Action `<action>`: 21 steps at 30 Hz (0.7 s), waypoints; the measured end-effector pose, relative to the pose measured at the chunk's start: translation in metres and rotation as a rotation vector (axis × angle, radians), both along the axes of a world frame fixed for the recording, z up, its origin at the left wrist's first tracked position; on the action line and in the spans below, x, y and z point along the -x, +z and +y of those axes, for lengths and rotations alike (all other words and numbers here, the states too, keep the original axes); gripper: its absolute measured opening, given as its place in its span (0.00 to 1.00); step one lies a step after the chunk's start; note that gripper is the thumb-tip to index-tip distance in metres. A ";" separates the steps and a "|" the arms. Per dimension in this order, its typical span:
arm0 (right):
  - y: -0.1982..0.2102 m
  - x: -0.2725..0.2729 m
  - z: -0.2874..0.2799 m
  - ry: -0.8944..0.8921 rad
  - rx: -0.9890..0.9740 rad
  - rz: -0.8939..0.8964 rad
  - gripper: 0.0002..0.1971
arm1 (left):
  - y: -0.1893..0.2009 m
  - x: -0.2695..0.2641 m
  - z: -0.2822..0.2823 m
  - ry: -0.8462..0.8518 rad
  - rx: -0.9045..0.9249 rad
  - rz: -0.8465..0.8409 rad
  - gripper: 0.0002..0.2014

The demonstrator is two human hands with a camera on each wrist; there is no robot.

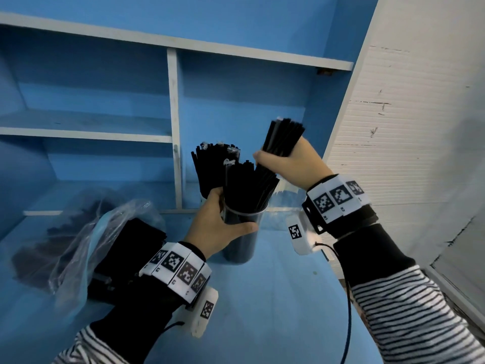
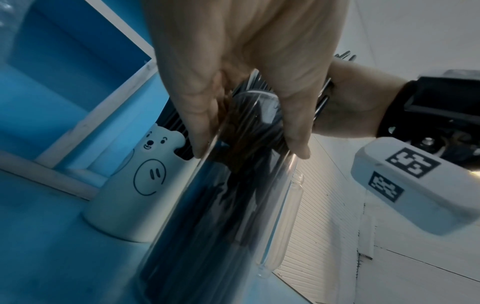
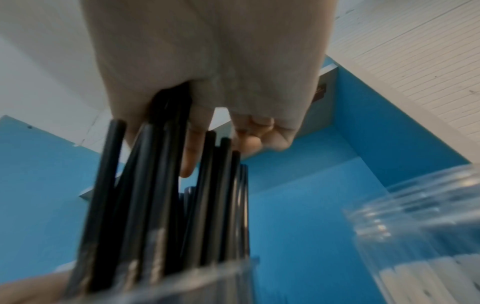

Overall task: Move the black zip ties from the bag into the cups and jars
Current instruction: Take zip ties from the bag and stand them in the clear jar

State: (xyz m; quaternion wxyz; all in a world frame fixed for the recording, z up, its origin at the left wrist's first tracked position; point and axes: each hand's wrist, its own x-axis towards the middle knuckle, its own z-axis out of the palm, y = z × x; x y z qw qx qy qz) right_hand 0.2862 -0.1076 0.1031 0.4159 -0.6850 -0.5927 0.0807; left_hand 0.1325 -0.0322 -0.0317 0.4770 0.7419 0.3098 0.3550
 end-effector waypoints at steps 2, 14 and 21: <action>-0.013 0.006 -0.001 0.063 0.065 -0.056 0.18 | 0.000 0.000 0.000 -0.003 0.004 -0.003 0.44; -0.029 0.031 -0.007 0.185 -0.309 -0.139 0.29 | 0.007 0.002 -0.005 0.023 -0.055 0.020 0.40; -0.040 0.035 -0.005 0.061 -0.412 -0.096 0.27 | 0.006 0.003 -0.006 0.021 -0.031 0.024 0.42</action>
